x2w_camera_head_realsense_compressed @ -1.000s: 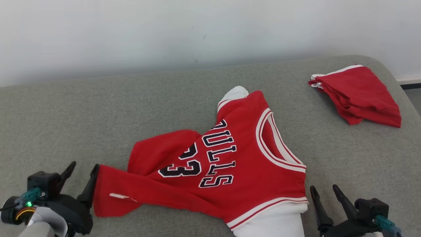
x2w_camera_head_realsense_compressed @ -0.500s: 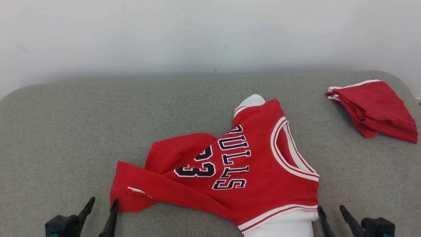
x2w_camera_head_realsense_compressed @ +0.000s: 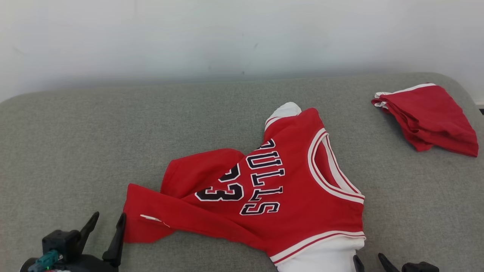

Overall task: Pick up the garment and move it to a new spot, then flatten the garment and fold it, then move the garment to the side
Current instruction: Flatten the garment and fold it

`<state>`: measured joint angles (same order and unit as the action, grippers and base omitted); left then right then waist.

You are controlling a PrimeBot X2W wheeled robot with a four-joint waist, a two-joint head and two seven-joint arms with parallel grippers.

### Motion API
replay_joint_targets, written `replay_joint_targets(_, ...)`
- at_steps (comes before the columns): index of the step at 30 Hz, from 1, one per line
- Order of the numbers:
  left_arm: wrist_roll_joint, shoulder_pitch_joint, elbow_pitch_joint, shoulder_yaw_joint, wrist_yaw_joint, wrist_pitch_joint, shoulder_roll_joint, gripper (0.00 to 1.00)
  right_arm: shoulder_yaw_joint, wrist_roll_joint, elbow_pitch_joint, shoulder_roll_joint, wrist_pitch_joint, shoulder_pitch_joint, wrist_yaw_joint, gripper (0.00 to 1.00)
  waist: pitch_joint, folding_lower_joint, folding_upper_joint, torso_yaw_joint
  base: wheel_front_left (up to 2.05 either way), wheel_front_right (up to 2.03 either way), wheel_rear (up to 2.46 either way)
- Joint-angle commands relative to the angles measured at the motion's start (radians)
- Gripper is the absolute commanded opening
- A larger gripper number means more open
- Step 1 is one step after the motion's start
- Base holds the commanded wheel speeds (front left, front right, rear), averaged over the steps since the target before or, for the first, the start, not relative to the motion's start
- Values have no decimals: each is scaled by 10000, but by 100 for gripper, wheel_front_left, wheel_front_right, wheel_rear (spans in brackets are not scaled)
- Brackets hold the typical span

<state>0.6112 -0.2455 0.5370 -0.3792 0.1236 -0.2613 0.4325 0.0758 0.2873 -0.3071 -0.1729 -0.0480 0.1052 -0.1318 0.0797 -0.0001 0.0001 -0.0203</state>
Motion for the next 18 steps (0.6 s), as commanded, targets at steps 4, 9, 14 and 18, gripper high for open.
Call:
replay_joint_targets(4,172,-298,199,-176,77,-11,49,100,295,38,72,157,128,217,20,100,180,1,-1,-160,0,0,0)
replay_joint_targets(9,451,-627,686,-510,55,37,-26,100,624,157,145,287,352,275,20,100,323,1,-1,-219,0,0,0)
replay_joint_targets(14,689,-886,1014,-681,59,-12,-73,100,670,203,77,292,449,326,22,100,394,1,-1,-215,0,0,0)
replay_joint_targets(18,820,-964,1247,-785,59,-19,-143,100,704,207,-20,251,515,343,22,100,395,1,-1,-205,0,0,0)
